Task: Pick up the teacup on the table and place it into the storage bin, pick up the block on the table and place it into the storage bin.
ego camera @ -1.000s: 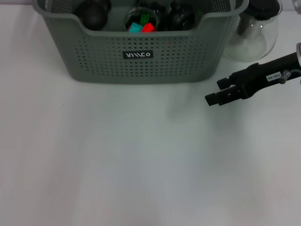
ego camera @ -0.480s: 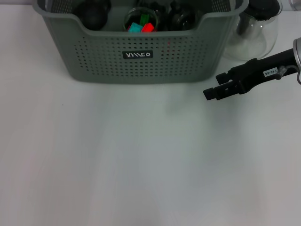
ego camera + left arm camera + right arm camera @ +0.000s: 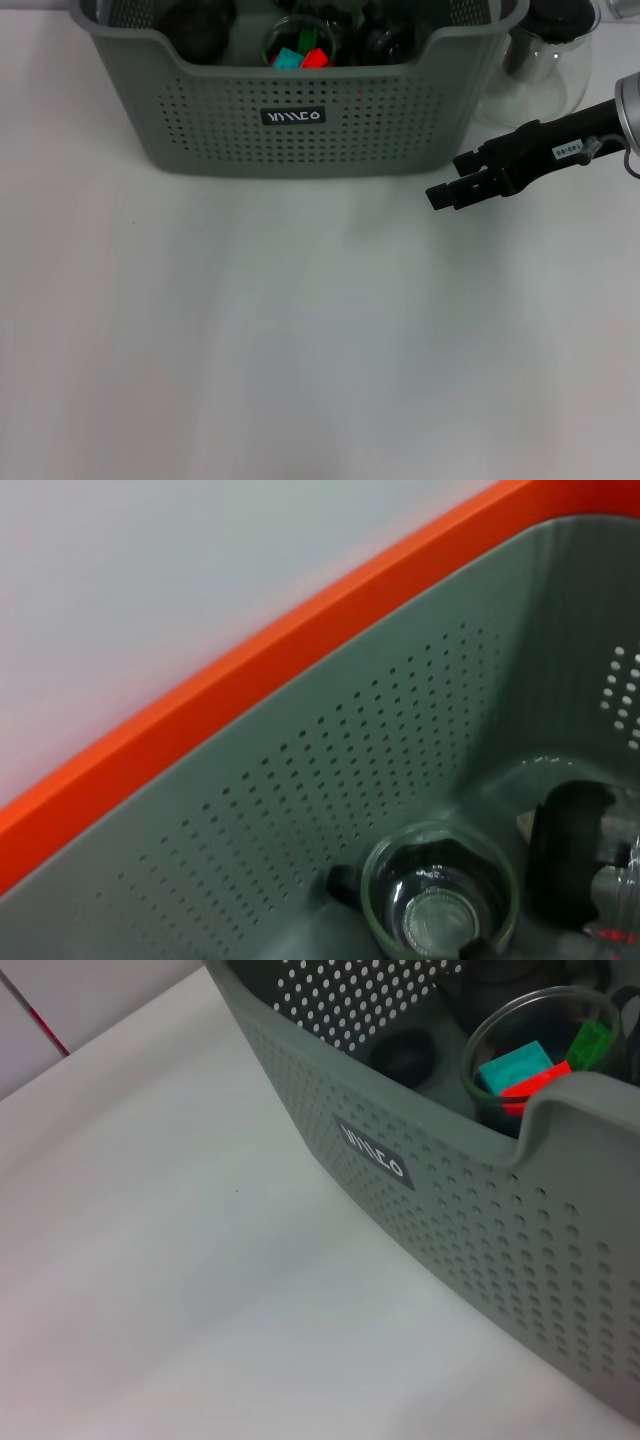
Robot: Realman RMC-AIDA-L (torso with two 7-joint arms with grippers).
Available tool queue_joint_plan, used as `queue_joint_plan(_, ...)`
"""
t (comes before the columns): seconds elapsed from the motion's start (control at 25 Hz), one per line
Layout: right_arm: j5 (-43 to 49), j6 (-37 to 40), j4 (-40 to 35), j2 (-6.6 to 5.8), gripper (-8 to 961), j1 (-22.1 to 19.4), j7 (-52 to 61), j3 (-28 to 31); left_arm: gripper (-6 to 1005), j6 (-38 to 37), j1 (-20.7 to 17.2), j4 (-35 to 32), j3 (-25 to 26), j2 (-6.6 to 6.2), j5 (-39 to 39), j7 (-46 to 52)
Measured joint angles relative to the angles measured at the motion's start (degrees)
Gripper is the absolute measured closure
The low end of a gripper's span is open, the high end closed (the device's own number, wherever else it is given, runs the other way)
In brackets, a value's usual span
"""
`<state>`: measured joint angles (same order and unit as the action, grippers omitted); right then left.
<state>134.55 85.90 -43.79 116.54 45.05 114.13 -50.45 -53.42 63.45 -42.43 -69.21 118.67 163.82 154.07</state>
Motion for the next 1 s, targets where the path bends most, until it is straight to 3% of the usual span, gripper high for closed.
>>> queue_joint_plan(0.36, 0.0, -0.1, 0.0, 0.0, 137, 0.0, 0.0, -0.1, 523, -0.7, -0.5, -1.2, 0.0, 0.77, -0.1, 0.0)
queue_joint_plan(0.48, 0.0, -0.1, 0.0, 0.0, 135, -0.1, -0.1, -0.1, 519, -2.8, -2.0, -5.6, 1.0, 0.8, -0.1, 0.1)
queue_joint_plan(0.56, 0.0, 0.0, 0.0, -0.03, 131, -0.1, -0.2, -0.1, 427, -5.2, -4.0, -11.0, 2.7, 1.14, -0.4, 0.1)
queue_joint_plan(0.72, 0.0, 0.2, -0.3, -0.21, 124, -0.3, -0.5, -0.1, 262, -13.6, -11.8, -30.7, 8.1, 3.23, -8.6, -3.2)
queue_joint_plan(0.84, -0.1, 0.3, -0.5, -0.42, 119, -0.3, -0.7, -0.1, 178, -20.0, -19.4, -44.1, 10.2, 4.15, -21.6, -7.3)
queue_joint_plan(1.0, -0.3, 0.8, -0.6, -0.45, 111, -0.1, -1.6, 0.0, 124, -28.8, -29.7, -53.7, 10.9, 4.43, -41.0, -15.8)
